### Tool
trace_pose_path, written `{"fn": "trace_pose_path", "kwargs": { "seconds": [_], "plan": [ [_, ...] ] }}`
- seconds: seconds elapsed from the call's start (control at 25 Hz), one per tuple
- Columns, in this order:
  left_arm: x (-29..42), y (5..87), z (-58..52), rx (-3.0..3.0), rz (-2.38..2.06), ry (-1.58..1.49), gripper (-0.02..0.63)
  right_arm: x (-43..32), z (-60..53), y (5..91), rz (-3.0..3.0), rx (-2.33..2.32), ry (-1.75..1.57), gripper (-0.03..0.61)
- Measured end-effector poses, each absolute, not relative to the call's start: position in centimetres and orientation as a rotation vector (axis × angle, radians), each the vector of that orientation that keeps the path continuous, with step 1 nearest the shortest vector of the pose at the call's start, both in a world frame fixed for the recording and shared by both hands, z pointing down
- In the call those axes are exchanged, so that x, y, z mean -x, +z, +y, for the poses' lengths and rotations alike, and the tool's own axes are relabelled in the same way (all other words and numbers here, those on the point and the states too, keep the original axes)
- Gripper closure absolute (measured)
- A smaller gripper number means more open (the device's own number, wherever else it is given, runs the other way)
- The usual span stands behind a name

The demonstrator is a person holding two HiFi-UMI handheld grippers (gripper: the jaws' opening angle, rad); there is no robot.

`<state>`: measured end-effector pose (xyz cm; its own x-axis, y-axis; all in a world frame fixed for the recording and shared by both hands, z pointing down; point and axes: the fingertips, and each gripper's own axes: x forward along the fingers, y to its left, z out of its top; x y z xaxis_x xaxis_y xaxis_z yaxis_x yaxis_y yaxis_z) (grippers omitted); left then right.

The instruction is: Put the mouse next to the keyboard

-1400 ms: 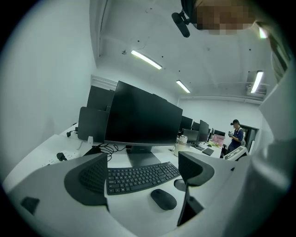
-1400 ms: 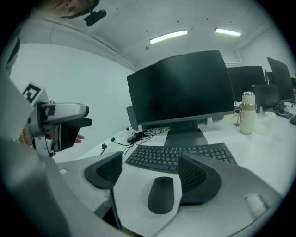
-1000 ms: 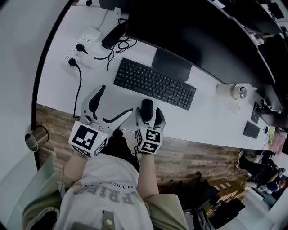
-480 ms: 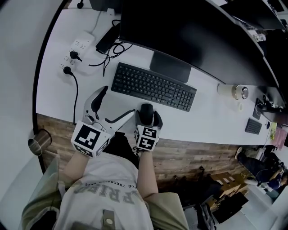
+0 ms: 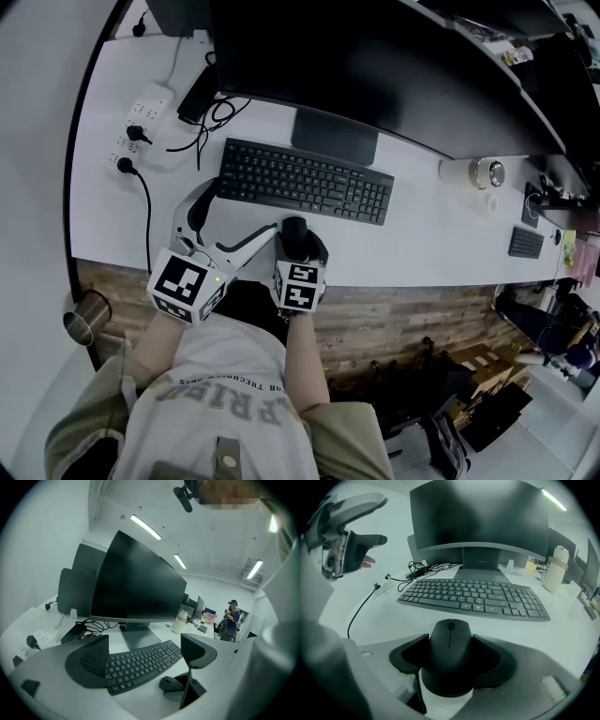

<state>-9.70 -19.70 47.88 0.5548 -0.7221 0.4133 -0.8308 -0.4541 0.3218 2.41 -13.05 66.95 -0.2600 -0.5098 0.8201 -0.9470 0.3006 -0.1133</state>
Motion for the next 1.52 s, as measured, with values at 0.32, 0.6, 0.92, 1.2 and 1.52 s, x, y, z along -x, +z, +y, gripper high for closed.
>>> {"fn": "trace_pose_path", "kwargs": {
  "seconds": [0.32,0.6,0.92,1.2,1.52],
  "plan": [
    [7.3,46.5,-20.4,-2.380,-1.191,0.293,0.158,-4.2,-14.0,63.2,-1.929,-1.411,0.805,0.284],
    [3.9,45.5,-21.0,-2.441,-1.114,0.291,0.158,-7.9,-14.9,60.0,-1.937,-1.528,0.783,0.284],
    [-1.1,44.8,-21.4,-2.498,-1.056,0.301,0.158,-14.3,-16.0,58.1,-1.924,-1.659,0.791,0.284],
    [-6.2,44.6,-22.5,-2.499,-1.100,0.297,0.158,-20.3,-17.7,57.7,-1.946,-1.657,0.771,0.284],
    [-11.9,45.3,-23.6,-2.429,-1.201,0.289,0.158,-26.1,-20.3,57.3,-2.018,-1.556,0.727,0.284]
  ]
}}
